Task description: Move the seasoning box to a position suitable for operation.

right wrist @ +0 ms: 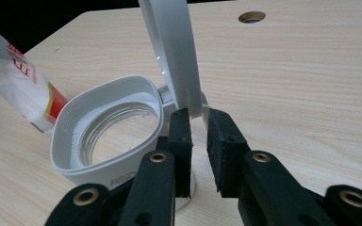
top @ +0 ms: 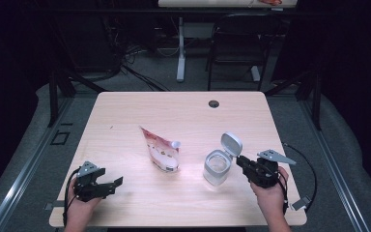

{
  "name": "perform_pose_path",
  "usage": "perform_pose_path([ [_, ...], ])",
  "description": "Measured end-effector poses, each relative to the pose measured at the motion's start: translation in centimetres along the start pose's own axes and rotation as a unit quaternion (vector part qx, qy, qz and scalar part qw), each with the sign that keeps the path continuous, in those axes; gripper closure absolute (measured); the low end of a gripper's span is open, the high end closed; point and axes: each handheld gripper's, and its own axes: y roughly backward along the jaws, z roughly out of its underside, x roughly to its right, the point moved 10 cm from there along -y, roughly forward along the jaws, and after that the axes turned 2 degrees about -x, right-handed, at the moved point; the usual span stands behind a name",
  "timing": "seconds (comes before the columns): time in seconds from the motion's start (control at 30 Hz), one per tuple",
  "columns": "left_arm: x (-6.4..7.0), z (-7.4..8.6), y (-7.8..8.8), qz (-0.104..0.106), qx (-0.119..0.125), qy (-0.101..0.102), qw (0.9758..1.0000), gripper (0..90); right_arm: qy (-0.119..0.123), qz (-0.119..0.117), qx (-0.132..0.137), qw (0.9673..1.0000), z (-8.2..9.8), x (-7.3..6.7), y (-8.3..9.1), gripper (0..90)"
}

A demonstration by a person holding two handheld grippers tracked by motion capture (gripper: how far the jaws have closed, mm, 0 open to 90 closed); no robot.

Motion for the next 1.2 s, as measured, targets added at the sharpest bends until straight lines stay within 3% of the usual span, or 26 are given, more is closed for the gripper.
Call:
perform_pose_path([
  [0.63, 0.1, -0.2, -0.1, -0.001, 0.008, -0.008, 0.9999, 15.8, 0.004, -0.002, -0.022, 0.9998, -0.6, 0.5, -2.8, 79.1],
  [1.03, 0.2, -0.1, -0.2, 0.000, 0.005, -0.017, 0.9998, 15.8, -0.015, -0.019, -0.022, 0.9994, -1.3, 0.7, -3.9, 79.3],
  [1.2, 0.4, -0.3, -0.2, 0.004, 0.013, -0.032, 0.9994, 15.8, -0.022, -0.015, -0.019, 0.9995, -1.2, 1.0, -3.8, 69.9],
])
